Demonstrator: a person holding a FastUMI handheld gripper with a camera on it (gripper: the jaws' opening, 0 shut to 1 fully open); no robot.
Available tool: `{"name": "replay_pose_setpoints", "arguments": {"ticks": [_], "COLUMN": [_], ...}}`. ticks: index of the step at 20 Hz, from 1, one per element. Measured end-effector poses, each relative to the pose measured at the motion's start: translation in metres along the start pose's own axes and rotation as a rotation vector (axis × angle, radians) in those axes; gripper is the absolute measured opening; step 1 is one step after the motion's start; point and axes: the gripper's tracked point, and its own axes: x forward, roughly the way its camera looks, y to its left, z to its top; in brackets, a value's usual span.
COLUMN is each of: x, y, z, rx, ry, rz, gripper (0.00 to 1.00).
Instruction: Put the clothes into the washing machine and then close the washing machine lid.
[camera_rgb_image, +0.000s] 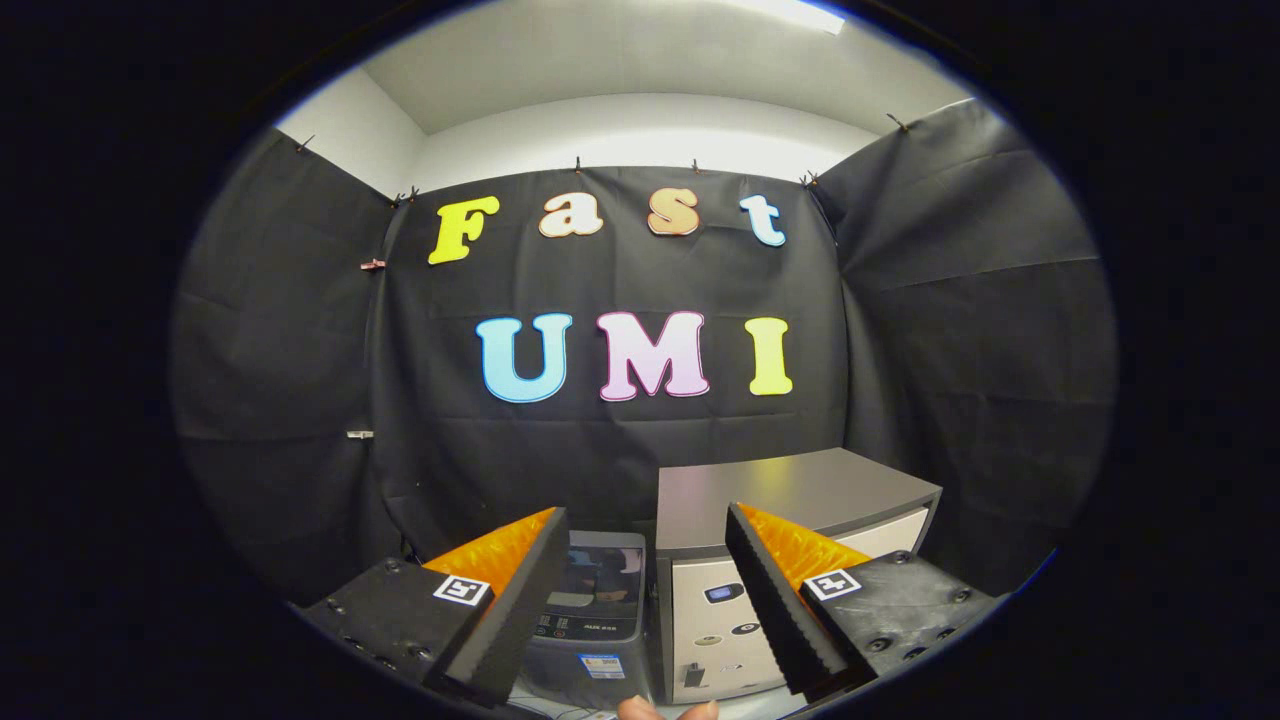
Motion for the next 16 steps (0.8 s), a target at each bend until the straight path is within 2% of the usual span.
{"name": "replay_pose_setpoints", "arguments": {"ticks": [8, 16], "x": [-0.0012, -0.0070], "y": [-0.0053, 0.0029], "z": [-0.0004, 0.0018], "rx": [0.014, 0.007], "ry": [0.004, -0.004], "rz": [-0.009, 0.018], "gripper": [0.98, 0.98]}}
